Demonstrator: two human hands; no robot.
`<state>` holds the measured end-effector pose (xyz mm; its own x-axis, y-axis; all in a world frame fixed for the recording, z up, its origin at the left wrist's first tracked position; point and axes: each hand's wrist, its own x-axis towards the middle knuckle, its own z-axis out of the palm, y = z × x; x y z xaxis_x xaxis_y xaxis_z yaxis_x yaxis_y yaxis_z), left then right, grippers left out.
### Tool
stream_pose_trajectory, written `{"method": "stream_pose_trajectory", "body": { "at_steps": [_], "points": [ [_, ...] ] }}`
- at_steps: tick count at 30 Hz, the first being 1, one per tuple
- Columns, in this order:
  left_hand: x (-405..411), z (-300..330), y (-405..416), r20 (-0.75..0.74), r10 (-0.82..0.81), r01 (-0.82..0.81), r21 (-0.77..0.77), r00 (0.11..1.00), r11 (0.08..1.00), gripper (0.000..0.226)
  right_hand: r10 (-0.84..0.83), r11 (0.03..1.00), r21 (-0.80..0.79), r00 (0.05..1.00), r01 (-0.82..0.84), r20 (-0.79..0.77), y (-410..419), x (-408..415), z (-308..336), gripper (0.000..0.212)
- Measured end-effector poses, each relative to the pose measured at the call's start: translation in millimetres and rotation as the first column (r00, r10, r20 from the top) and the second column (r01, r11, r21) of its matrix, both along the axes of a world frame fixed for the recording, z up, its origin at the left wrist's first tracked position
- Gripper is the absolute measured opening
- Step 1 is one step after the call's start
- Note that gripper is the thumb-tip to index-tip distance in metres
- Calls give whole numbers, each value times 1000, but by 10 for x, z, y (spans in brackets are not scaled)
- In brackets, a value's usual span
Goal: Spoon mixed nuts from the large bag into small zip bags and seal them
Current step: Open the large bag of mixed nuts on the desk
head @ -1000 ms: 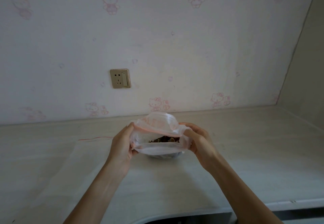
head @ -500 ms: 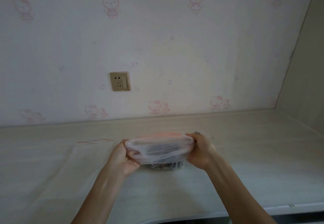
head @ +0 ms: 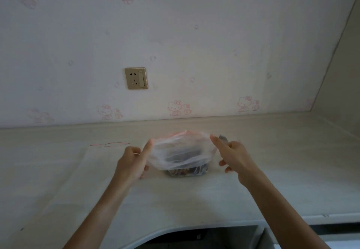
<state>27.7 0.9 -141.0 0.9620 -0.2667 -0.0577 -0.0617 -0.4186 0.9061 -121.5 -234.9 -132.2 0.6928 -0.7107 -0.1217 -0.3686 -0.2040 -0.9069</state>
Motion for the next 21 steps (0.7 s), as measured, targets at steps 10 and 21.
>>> {"method": "stream_pose_trajectory", "body": {
  "at_steps": [10, 21],
  "points": [
    [-78, 11, -80, -247, -193, 107, -323, 950, 940, 18, 29, 995, 98, 998, -33, 47, 287, 129, 51, 46],
    [-192, -77, -127, -595, -467, -238, -747, 654, 620, 38, -247, 469, 819, 841, -331, 482, 216, -22, -238, 18]
  ]
}}
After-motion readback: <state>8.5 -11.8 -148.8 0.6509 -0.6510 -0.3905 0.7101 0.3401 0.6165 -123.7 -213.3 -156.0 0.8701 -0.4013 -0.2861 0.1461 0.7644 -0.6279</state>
